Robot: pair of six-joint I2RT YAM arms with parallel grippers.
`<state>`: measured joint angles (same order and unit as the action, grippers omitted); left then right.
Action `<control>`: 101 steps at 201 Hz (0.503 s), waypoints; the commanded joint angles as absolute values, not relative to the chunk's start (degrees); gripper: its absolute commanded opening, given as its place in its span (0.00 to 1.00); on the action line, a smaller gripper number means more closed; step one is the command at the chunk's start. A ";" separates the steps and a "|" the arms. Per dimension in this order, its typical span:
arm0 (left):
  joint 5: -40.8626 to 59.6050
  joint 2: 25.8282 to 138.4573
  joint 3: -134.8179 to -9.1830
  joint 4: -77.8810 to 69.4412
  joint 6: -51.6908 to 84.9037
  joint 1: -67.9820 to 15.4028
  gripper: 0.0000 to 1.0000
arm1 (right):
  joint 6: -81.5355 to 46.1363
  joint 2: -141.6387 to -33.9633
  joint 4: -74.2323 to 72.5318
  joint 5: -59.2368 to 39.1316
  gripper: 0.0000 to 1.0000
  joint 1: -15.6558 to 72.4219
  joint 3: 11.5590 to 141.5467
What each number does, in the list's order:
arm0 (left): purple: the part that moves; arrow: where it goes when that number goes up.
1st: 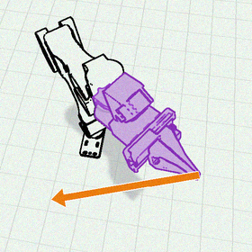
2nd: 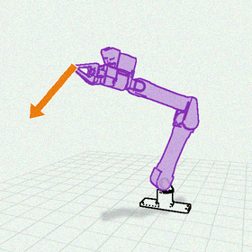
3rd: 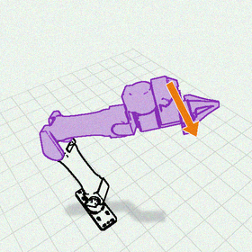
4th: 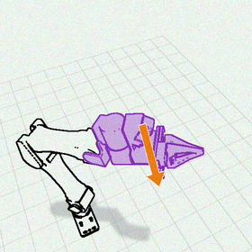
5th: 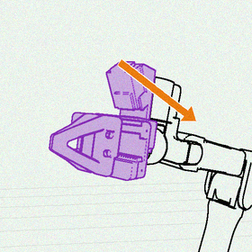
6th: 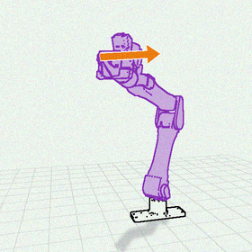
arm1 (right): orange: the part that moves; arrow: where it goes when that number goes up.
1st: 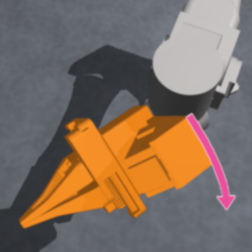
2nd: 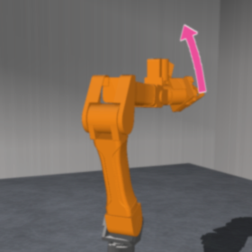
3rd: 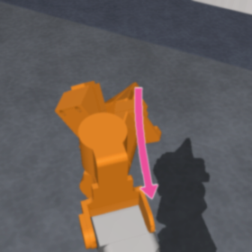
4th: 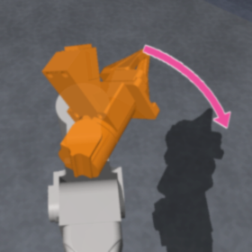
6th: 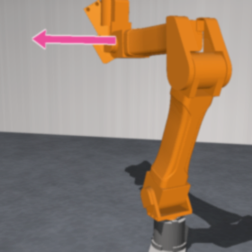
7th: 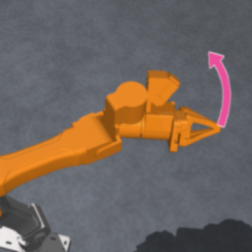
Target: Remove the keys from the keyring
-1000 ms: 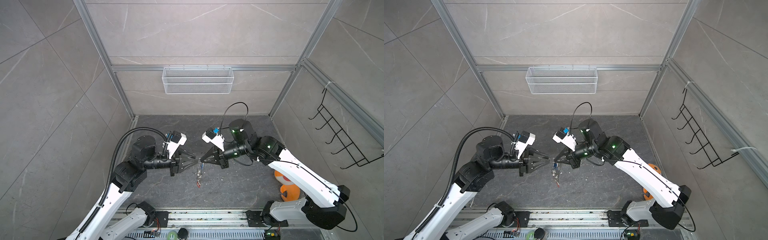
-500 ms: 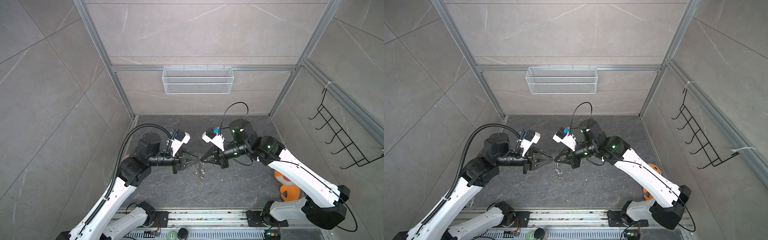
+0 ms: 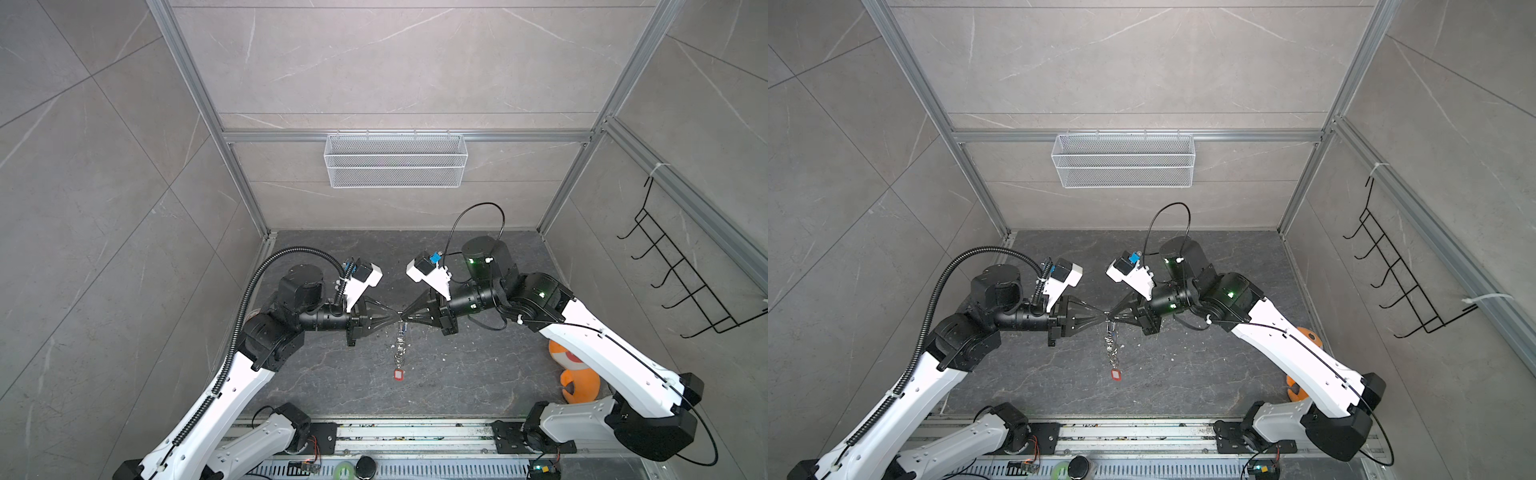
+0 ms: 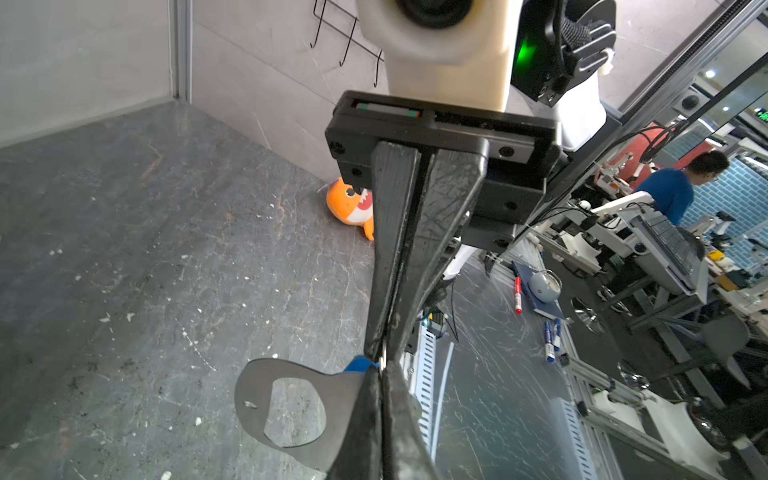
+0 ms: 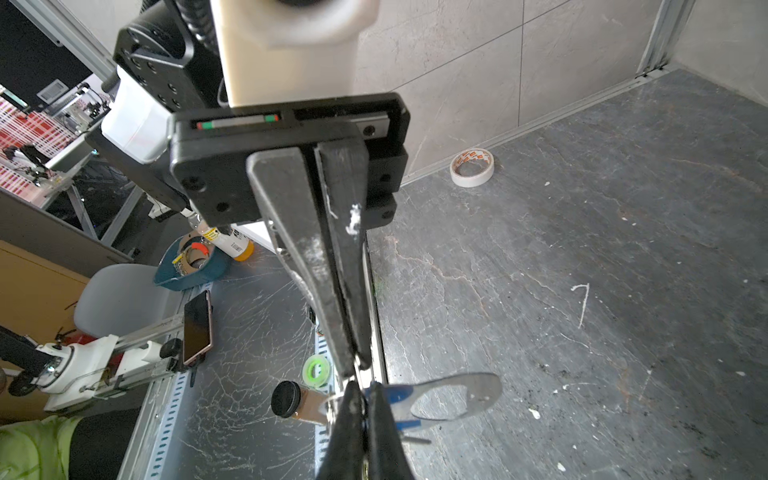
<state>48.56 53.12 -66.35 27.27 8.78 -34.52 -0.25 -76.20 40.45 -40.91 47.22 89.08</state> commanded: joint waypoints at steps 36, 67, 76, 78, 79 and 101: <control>43.97 45.70 -57.38 7.92 13.95 -34.64 0.00 | -4.40 -68.44 24.49 -37.63 0.25 47.46 80.63; 41.14 43.06 -52.27 -4.46 18.14 -34.66 0.00 | -7.28 -64.31 13.83 -36.29 0.38 47.43 73.75; 40.42 42.43 -50.70 -8.31 19.67 -34.65 0.00 | -7.96 -63.59 11.61 -36.04 0.40 47.46 72.12; 40.23 42.31 -50.36 -9.02 19.86 -34.66 0.00 | -8.03 -63.49 11.10 -35.99 0.40 47.46 71.89; 40.15 42.21 -50.23 -9.39 20.04 -34.64 0.00 | -8.10 -63.43 10.87 -35.97 0.40 47.46 71.76; 40.19 41.48 -47.96 -15.88 22.49 -34.64 0.00 | -9.69 -63.02 6.81 -36.06 0.42 47.46 69.22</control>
<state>41.63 42.96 -48.88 -0.69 17.98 -34.52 -6.83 -63.51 15.94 -37.19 47.33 71.75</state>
